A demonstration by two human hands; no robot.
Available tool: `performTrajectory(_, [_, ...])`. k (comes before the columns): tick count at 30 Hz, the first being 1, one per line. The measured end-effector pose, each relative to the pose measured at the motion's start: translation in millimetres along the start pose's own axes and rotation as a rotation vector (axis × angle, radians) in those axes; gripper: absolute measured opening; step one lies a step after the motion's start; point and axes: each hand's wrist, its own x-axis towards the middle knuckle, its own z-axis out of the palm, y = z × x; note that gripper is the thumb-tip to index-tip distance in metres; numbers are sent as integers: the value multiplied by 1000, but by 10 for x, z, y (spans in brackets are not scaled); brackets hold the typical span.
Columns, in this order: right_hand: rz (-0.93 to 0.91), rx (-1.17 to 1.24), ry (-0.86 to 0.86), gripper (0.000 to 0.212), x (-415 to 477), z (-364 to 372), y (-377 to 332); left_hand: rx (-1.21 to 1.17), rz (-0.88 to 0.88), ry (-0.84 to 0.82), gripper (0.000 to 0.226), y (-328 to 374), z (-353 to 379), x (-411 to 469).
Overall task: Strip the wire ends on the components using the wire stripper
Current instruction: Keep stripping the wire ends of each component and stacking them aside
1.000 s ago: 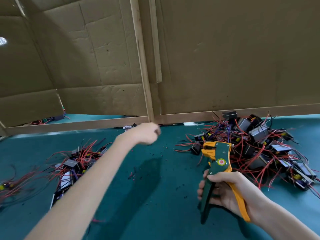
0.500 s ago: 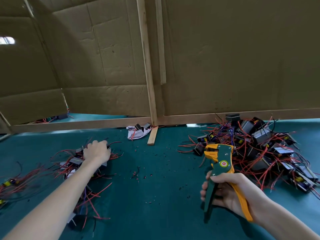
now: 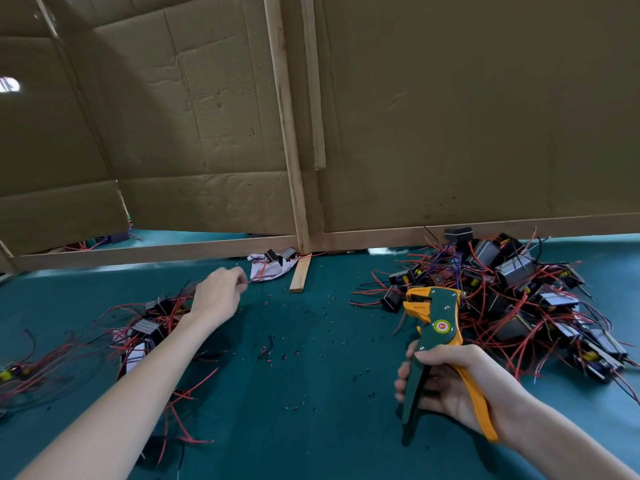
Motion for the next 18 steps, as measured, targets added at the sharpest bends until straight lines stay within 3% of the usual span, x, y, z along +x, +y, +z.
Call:
performTrajectory(5, [-5, -3, 0, 20, -11, 8, -1, -608, 70, 207, 7, 591, -246, -55])
performTrajectory(10, [-30, 2, -11, 17, -40, 25, 0, -1173, 121, 155, 16, 1146, -431, -330])
performTrajectory(14, [-46, 7, -25, 27, -35, 23, -9, -1282, 249, -17, 26, 1449, -449, -519])
performTrajectory(18, [-61, 15, -71, 47, -36, 30, -20, -1393, 230, -141, 11, 1559, -430, -589])
